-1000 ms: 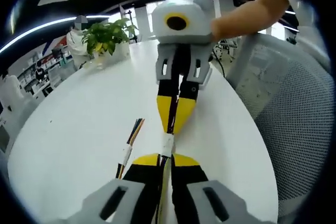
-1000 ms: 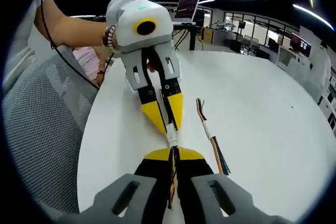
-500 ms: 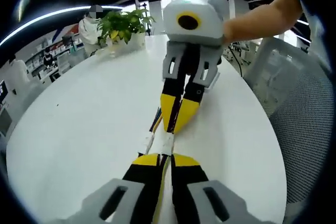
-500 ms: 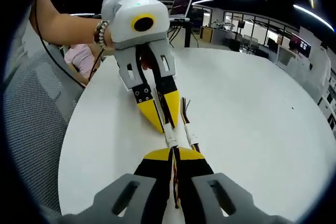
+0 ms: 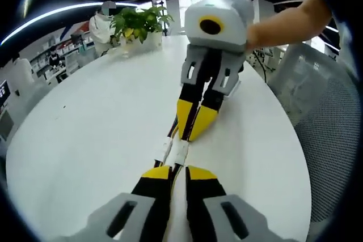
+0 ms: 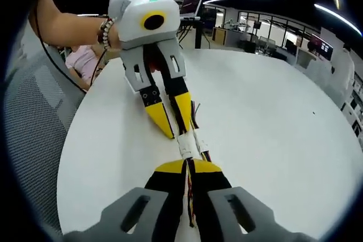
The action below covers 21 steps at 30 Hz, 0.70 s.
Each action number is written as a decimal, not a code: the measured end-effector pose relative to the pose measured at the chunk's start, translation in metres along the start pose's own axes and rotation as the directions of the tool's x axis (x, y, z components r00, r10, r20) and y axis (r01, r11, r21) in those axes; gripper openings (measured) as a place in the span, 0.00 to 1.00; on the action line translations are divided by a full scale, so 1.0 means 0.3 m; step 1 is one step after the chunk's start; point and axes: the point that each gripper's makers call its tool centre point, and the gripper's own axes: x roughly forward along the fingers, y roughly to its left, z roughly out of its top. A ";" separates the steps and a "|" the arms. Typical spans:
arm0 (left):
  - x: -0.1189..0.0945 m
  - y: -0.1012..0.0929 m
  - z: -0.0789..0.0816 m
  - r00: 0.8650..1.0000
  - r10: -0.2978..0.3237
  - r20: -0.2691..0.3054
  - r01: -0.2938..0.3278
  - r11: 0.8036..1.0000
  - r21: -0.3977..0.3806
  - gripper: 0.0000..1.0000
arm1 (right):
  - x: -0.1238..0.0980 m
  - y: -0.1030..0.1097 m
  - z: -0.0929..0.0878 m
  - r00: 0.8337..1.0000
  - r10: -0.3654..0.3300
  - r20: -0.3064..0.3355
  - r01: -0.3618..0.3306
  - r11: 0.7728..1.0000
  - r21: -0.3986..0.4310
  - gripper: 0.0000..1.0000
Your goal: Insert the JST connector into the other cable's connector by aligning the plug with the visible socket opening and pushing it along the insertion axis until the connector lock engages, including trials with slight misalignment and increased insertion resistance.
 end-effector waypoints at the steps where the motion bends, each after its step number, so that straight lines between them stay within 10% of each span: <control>1: -0.001 0.001 0.000 1.000 0.002 -0.001 -0.002 1.000 0.007 0.03 | 0.001 0.000 0.001 1.000 -0.002 0.000 0.002 1.000 -0.004 0.01; 21: -0.073 0.020 0.082 0.995 0.060 0.075 -0.057 0.998 -0.032 0.08 | -0.071 -0.020 0.059 0.996 -0.072 0.045 0.070 0.997 0.038 0.09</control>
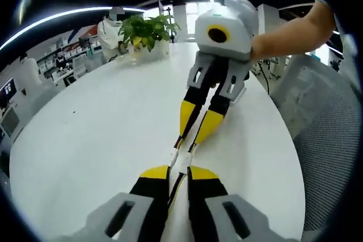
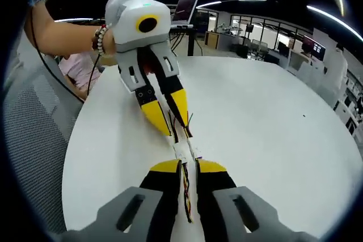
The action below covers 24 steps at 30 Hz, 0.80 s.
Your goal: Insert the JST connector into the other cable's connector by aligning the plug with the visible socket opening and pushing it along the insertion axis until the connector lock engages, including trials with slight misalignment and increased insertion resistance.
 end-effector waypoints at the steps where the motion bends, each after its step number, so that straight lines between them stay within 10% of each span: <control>1: -0.005 -0.002 0.009 1.000 0.000 0.006 0.000 1.000 -0.009 0.11 | -0.008 0.001 0.006 1.000 -0.005 0.005 0.005 1.000 0.007 0.09; 15: -0.115 -0.031 0.070 0.992 0.116 0.048 -0.113 0.991 -0.070 0.53 | -0.113 0.045 0.025 0.994 -0.109 -0.010 0.109 0.992 0.057 0.26; 24: -0.246 -0.054 0.156 0.968 0.218 0.129 -0.209 0.975 -0.077 0.58 | -0.233 0.025 0.078 0.966 -0.251 0.054 0.244 0.963 0.114 0.41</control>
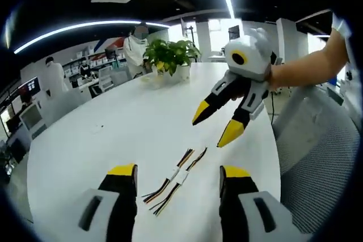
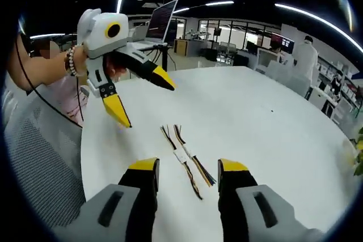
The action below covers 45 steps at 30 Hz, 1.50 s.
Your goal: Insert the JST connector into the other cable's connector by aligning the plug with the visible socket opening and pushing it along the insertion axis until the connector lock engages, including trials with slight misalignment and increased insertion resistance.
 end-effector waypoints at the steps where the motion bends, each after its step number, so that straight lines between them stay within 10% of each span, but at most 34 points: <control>1: -0.011 -0.004 0.006 1.000 0.010 0.005 -0.010 1.000 -0.005 0.59 | -0.017 -0.004 0.003 1.000 -0.016 0.003 0.016 1.000 0.005 0.42; 22: -0.228 -0.101 0.047 0.984 0.167 0.063 -0.154 0.972 -0.180 0.83 | -0.346 -0.014 -0.058 0.981 -0.189 0.049 0.177 0.968 0.180 0.53; 35: -0.372 -0.218 -0.058 0.965 0.259 0.037 -0.233 0.914 -0.333 0.88 | -0.488 0.021 -0.158 0.963 -0.269 0.010 0.255 0.923 0.287 0.51; 45: -0.355 -0.298 -0.137 0.974 0.224 -0.039 -0.225 0.927 -0.299 0.89 | -0.509 0.089 -0.270 0.962 -0.271 -0.046 0.270 0.901 0.340 0.53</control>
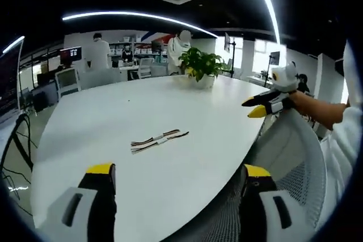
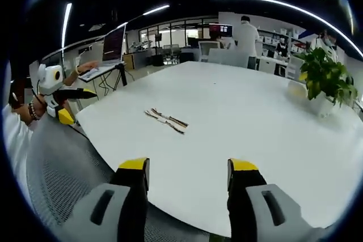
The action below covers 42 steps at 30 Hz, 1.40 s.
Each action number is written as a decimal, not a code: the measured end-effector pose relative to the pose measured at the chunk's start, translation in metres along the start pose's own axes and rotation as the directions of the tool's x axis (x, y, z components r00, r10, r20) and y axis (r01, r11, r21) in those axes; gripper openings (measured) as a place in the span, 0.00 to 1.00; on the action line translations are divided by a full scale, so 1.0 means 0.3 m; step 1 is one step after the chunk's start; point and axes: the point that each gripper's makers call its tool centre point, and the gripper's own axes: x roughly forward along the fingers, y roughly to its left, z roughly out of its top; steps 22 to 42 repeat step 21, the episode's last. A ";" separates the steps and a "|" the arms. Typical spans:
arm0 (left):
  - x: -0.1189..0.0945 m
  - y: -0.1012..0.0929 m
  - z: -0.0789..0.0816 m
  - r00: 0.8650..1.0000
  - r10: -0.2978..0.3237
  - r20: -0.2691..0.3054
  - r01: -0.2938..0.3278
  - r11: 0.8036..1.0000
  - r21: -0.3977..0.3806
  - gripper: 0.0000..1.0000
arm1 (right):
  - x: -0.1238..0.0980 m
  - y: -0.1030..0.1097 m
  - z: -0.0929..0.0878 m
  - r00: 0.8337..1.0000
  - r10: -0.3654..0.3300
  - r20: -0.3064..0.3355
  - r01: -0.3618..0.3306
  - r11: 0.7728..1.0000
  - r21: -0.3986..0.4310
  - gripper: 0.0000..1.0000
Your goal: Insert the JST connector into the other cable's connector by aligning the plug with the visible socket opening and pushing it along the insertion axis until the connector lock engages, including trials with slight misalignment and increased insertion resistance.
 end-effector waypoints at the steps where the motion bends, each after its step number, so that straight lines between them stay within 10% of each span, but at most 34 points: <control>1: -0.002 0.004 -0.009 1.000 0.003 -0.001 -0.003 1.000 -0.011 0.90 | -0.001 0.002 -0.004 1.000 -0.001 -0.002 0.001 1.000 0.001 0.53; 17: 0.007 0.013 -0.059 1.000 0.012 0.019 -0.008 0.979 -0.205 0.99 | -0.003 0.002 -0.022 0.998 -0.047 0.036 0.048 0.999 -0.021 0.48; 42: 0.008 0.023 -0.058 0.999 0.030 0.035 -0.022 0.975 -0.222 0.99 | 0.000 0.005 -0.024 0.999 -0.046 0.027 0.047 0.997 -0.053 0.49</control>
